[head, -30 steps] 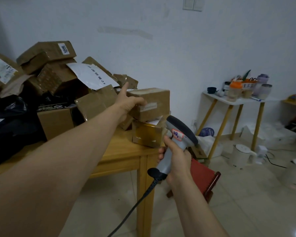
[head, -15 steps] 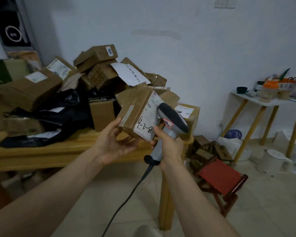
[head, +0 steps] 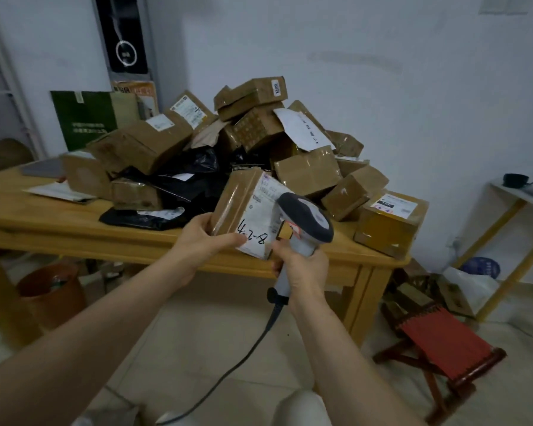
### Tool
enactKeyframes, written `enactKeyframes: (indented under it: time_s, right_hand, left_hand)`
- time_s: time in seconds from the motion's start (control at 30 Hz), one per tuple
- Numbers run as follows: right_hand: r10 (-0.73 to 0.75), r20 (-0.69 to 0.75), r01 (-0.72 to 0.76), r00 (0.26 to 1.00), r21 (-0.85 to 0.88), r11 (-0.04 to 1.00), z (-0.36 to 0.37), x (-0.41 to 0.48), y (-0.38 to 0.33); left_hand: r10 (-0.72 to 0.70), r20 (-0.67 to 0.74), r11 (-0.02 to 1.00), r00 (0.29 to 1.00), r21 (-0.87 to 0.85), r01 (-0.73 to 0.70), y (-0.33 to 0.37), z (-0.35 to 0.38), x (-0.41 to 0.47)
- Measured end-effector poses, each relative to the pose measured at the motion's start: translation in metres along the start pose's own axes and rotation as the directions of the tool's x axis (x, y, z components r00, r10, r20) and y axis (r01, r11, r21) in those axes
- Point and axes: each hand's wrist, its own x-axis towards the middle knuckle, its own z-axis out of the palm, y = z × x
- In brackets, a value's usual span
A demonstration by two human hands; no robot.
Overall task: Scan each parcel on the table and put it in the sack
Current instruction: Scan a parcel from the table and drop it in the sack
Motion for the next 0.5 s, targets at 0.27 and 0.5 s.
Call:
enactKeyframes:
  time_s: [0.27,0.5]
  right_hand:
    - [0.118,0.229,-0.111,0.966,-0.045,0.993,0.016,-0.027,0.001]
    - [0.139,0.255,-0.115,0.957,-0.107,0.988,0.022,-0.03,0.005]
  left_hand:
    - [0.003,-0.187,0.994,0.982,-0.102,-0.023,-0.039,-0.032,0.008]
    - [-0.026,-0.236,0.99,0.971,-0.143,-0.009,-0.06,-0.044,0.013]
